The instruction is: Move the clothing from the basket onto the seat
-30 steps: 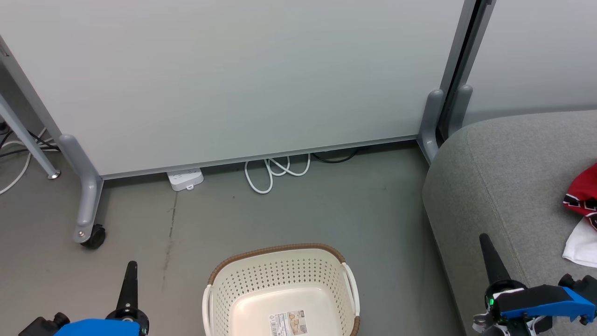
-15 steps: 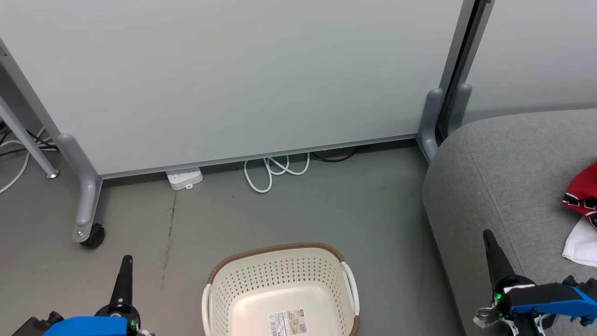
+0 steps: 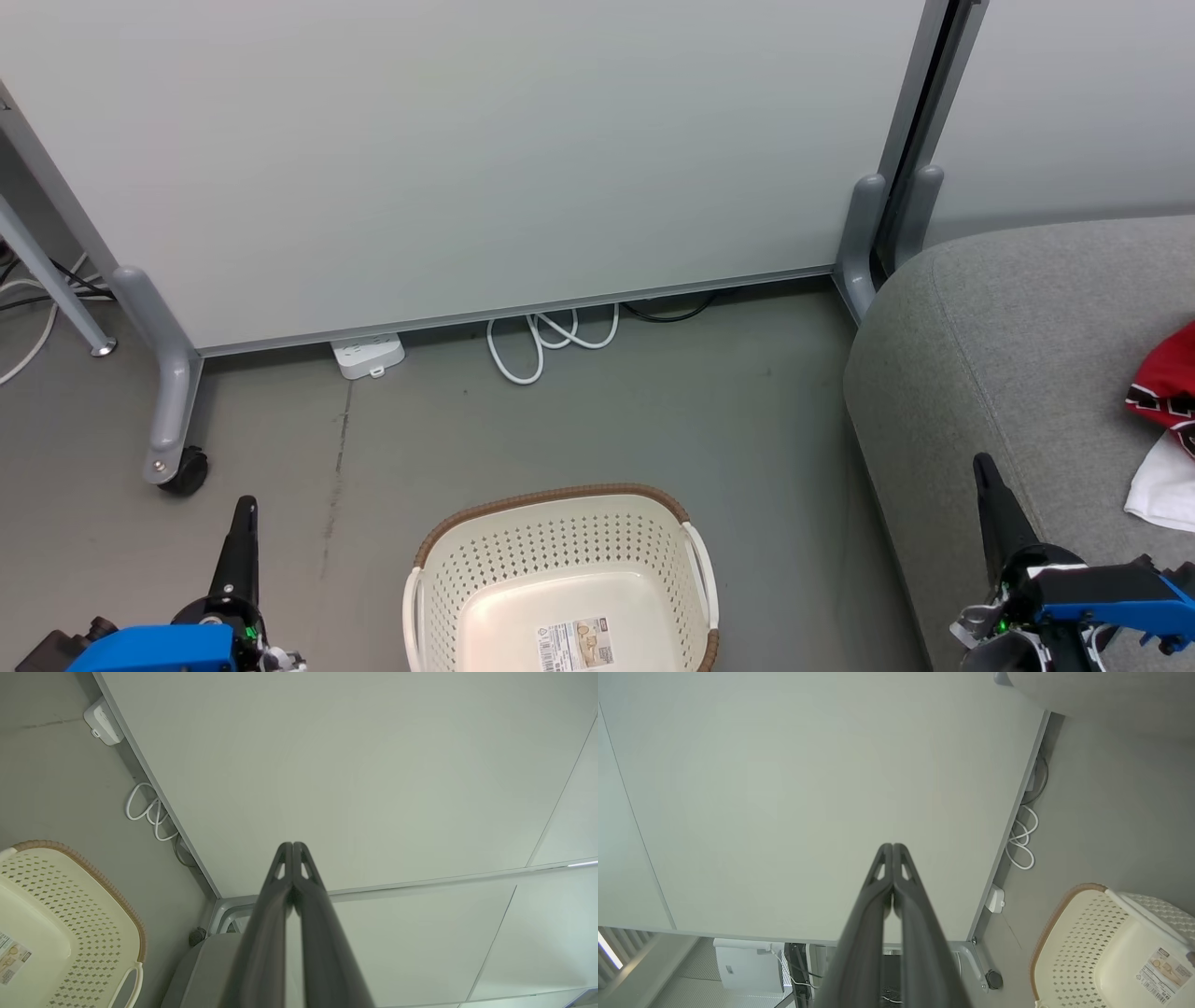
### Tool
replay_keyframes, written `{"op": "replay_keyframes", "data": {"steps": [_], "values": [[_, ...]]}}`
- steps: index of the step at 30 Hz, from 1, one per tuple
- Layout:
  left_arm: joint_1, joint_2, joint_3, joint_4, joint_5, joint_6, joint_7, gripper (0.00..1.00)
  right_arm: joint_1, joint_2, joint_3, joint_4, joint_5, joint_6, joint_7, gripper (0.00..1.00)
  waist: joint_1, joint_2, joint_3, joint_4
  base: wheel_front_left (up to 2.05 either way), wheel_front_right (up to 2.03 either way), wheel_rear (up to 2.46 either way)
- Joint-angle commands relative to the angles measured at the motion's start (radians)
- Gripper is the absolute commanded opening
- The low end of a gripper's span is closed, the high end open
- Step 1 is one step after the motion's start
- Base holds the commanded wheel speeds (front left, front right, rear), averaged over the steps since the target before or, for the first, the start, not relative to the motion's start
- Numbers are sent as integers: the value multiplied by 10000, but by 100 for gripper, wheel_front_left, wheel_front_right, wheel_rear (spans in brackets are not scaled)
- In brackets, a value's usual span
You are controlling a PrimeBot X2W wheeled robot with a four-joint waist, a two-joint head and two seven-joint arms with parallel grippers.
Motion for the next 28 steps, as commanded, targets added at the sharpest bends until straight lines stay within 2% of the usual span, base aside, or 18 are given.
{"op": "replay_keyframes", "data": {"steps": [1,20,28], "values": [[-141,54,73,-104,-123,-49,53,0,-206,19,-23,-13,173,1,55,0,-1,0,2,-1,0,0,0],[-187,57,256,-371,-1439,-59,427,0,-293,33,-150,59,1758,0,192,0,-1,0,45,-31,0,0,0],[-187,57,249,-369,-1449,-58,437,0,-296,32,-148,61,1752,0,181,0,-1,0,47,-32,0,0,0]]}}
